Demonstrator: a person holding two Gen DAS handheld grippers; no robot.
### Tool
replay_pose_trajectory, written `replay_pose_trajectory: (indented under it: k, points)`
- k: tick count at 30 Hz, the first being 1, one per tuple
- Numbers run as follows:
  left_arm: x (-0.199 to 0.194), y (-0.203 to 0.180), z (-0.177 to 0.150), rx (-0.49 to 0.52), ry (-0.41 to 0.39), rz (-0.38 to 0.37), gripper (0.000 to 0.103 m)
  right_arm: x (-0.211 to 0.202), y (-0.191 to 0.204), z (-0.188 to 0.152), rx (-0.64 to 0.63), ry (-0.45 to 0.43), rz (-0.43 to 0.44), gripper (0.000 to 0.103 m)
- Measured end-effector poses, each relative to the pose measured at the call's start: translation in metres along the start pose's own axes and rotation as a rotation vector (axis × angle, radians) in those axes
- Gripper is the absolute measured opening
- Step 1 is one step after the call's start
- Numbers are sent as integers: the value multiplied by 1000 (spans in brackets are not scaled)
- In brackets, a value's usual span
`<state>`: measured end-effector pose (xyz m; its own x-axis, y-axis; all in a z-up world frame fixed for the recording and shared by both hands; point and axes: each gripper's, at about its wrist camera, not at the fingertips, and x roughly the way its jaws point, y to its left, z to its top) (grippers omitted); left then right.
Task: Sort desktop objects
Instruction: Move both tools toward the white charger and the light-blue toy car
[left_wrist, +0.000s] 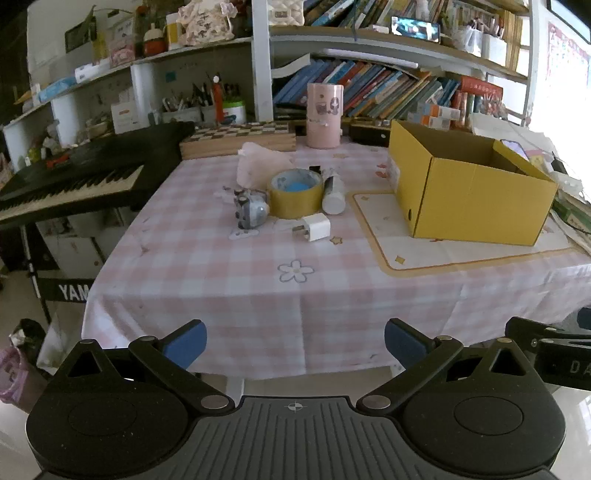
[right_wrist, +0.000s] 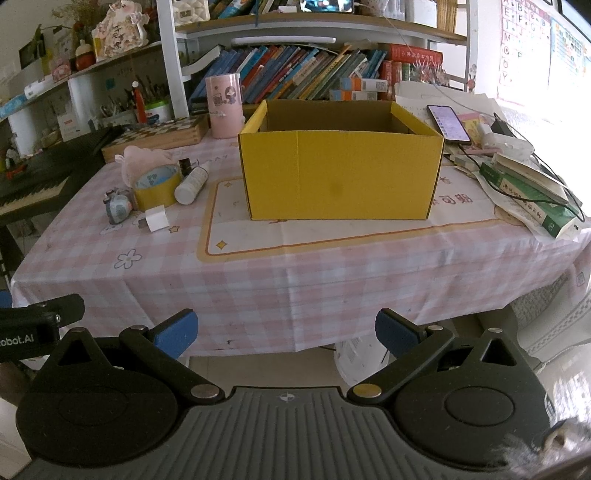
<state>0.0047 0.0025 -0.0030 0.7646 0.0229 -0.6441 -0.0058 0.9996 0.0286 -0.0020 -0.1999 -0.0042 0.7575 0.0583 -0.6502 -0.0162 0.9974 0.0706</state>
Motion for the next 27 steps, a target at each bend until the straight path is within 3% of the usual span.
replay_pose_trajectory:
  k: [9, 14, 22, 27]
  points:
    - [-3, 1, 1, 7, 16, -10, 103, 7, 6, 0, -7, 1, 2, 103]
    - [-4, -5, 1, 70, 25, 10, 103, 6, 6, -1, -11, 0, 0, 103]
    - [-5, -1, 3, 22, 23, -42, 103, 3, 8, -1, -25, -12, 8, 103]
    - [-5, -2, 3, 53, 12, -37, 103, 0, 9, 0, -28, -25, 30, 103]
